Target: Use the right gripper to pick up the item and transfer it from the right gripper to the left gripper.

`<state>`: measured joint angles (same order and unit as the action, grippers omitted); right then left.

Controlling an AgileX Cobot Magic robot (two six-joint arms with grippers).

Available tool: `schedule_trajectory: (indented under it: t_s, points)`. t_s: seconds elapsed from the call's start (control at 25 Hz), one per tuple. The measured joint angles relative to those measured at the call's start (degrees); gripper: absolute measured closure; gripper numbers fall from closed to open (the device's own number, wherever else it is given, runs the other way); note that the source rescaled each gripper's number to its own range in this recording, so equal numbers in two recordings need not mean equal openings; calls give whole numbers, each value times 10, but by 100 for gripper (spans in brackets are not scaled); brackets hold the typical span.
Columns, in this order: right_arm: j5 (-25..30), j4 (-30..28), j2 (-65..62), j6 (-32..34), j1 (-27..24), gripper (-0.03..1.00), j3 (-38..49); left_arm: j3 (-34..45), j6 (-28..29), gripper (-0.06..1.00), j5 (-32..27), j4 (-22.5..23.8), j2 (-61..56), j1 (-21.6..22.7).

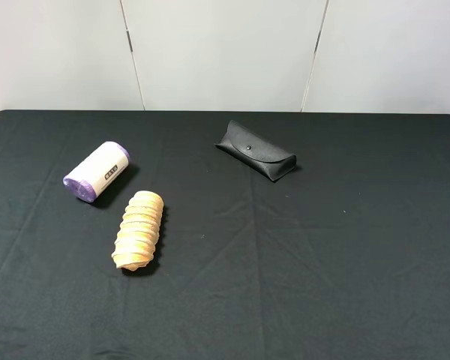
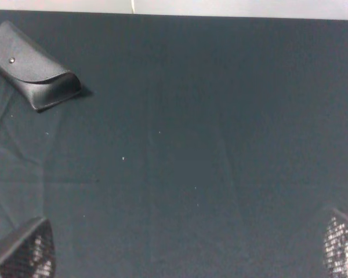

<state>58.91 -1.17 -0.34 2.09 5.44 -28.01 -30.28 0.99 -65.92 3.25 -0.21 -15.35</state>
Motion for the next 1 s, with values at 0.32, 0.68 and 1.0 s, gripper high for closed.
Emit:
schedule_trajectory:
  t_s: [0.32, 0.68, 1.0]
  points:
    - [0, 0, 0, 0, 0, -3, 0, 3, 0, -2, 14, 0, 0, 0]
    - [0, -1, 0, 0, 0, -3, 0, 22, 0, -2, 51, 0, 0, 0]
    - [0, -1, 0, 0, 0, -3, 0, 23, 0, -2, 51, 0, 0, 0]
